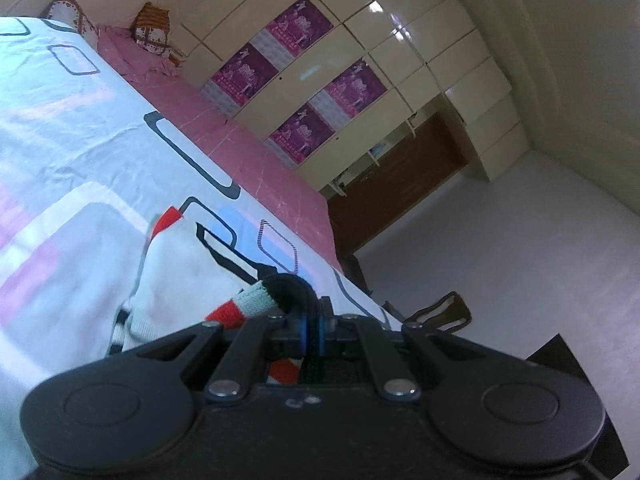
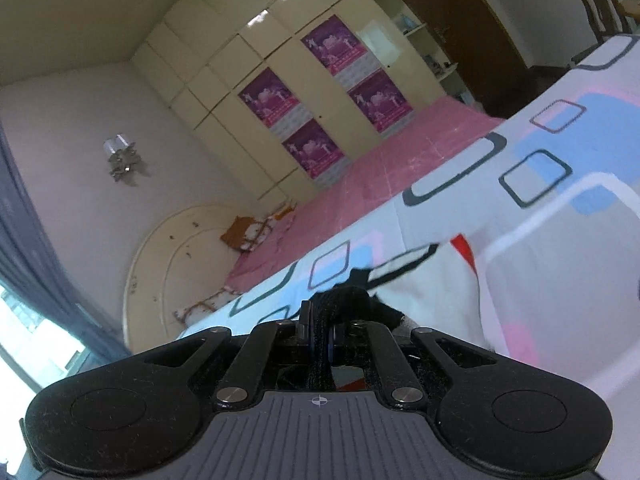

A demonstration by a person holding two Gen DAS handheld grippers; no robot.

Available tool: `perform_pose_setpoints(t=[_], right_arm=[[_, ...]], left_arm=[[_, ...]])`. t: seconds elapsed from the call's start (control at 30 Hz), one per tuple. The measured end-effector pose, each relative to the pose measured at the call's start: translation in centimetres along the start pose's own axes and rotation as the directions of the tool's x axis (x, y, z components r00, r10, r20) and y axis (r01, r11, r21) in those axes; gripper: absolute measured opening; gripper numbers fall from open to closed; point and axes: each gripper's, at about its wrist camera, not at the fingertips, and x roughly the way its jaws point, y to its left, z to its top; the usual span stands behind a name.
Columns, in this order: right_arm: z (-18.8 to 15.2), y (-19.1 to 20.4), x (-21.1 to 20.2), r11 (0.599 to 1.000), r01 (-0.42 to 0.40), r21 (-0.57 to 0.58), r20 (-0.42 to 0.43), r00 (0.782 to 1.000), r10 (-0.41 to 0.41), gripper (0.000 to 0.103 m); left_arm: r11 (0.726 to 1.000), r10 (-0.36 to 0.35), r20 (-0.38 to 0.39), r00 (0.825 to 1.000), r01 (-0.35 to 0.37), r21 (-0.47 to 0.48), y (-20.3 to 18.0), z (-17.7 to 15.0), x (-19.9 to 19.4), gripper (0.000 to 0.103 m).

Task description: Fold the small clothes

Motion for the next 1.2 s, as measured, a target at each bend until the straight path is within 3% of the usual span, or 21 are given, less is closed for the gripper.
perform_pose_setpoints(t=[0.23, 0.47, 0.7, 0.73, 0.77, 0.8, 0.83, 0.87, 0.9, 0.93, 0.97, 1.07, 1.2], right_arm=[[0.7, -3.1, 8.1, 0.995, 0.088, 0.040, -0.104, 0.991, -0.083, 0.005], [1.2, -6.4, 13.3, 0.983, 0.154, 0.098, -0.150, 0.979, -0.138, 0.005], [2.5, -9.1, 18.1, 0.969, 0.178, 0.172, -0.217, 0.966, -0.139, 0.005], [2.7, -9.4, 18.6, 0.968, 0.173, 0.183, -0.224, 0.966, -0.130, 0.005], [2.8, -9.6, 18.9, 0.969, 0.170, 0.178, -0.211, 0.969, -0.131, 0.005], [2.9, -9.6, 19.2, 0.970, 0.178, 0.163, -0.206, 0.968, -0.143, 0.008], [3.1, -9.6, 19.5, 0.968, 0.203, 0.150, -0.209, 0.963, -0.170, 0.014], [3.3, -9.4, 19.5, 0.966, 0.222, 0.130, -0.187, 0.963, -0.196, 0.047], [3.4, -9.3, 19.1, 0.968, 0.226, 0.109, -0.143, 0.967, -0.210, 0.074], [3.6, -9.1, 18.7, 0.971, 0.224, 0.087, -0.102, 0.971, -0.215, 0.074], [3.9, -9.1, 18.6, 0.973, 0.215, 0.080, -0.100, 0.973, -0.207, 0.074], [4.2, -9.1, 18.2, 0.979, 0.205, 0.000, -0.124, 0.971, -0.204, 0.073], [3.1, -8.1, 20.0, 0.958, 0.227, -0.177, -0.192, 0.946, -0.260, 0.056]], left_arm=[[0.993, 0.117, -0.134, 0.984, -0.119, -0.008, 3.5, 0.7, 6.8, 0.005], [0.989, 0.138, -0.182, 0.973, -0.144, -0.017, 5.3, 2.4, 11.4, 0.005], [0.990, 0.139, -0.229, 0.964, -0.144, -0.008, 7.3, 3.7, 16.2, 0.006], [0.990, 0.131, -0.236, 0.963, -0.137, -0.009, 7.6, 3.7, 16.7, 0.014], [0.991, 0.125, -0.236, 0.964, -0.132, -0.012, 7.9, 3.8, 17.1, 0.029], [0.992, 0.116, -0.231, 0.966, -0.124, -0.021, 8.2, 3.8, 17.3, 0.035], [0.993, 0.104, -0.222, 0.969, -0.114, -0.032, 8.5, 3.8, 17.6, 0.049], [0.993, 0.101, -0.210, 0.973, -0.110, -0.034, 8.5, 3.9, 17.6, 0.063], [0.994, 0.092, -0.191, 0.977, -0.100, -0.032, 8.5, 4.0, 17.5, 0.068], [0.996, 0.083, -0.175, 0.981, -0.089, -0.029, 8.4, 4.1, 17.3, 0.081], [0.996, 0.086, -0.163, 0.983, -0.090, -0.016, 8.2, 4.2, 17.1, 0.086], [0.988, 0.139, -0.198, 0.970, -0.122, 0.097, 7.4, 4.5, 17.2, 0.074], [0.912, 0.303, -0.256, 0.918, -0.201, 0.358, 5.6, 4.2, 19.5, 0.057]])
